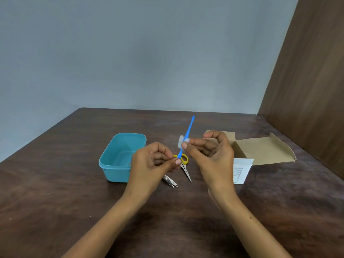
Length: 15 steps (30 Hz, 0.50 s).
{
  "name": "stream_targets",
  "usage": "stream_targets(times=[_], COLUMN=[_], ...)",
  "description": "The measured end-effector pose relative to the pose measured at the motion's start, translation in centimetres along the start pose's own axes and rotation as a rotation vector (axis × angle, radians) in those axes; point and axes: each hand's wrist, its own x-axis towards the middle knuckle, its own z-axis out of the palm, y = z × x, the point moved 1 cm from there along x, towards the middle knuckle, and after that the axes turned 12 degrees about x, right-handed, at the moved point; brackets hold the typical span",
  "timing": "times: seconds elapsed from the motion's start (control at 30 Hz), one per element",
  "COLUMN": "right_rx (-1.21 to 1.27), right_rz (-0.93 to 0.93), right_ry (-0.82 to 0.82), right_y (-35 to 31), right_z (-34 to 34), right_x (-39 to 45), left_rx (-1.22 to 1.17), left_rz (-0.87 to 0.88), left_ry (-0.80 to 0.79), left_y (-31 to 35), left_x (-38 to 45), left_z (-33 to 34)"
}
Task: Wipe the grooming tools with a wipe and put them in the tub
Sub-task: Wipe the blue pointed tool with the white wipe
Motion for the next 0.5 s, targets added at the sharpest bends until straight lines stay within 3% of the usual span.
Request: stream_targets(times=[0.33, 0.5], right_rx=[-0.104, -0.042], right_rz=[0.197, 0.205], right_ry=[-0.172, -0.121], right_y=[-0.3, -0.6], right_z=[-0.5, -0.8], right_x=[-0.3, -0.1], left_rx=[0.004, 0.009], left_rz=[0.073, 0.061], left_ry=[-0.096, -0.167], left_y=[0.7, 1.2], left_x=[0.2, 0.2], left_z=[-1.3, -1.6])
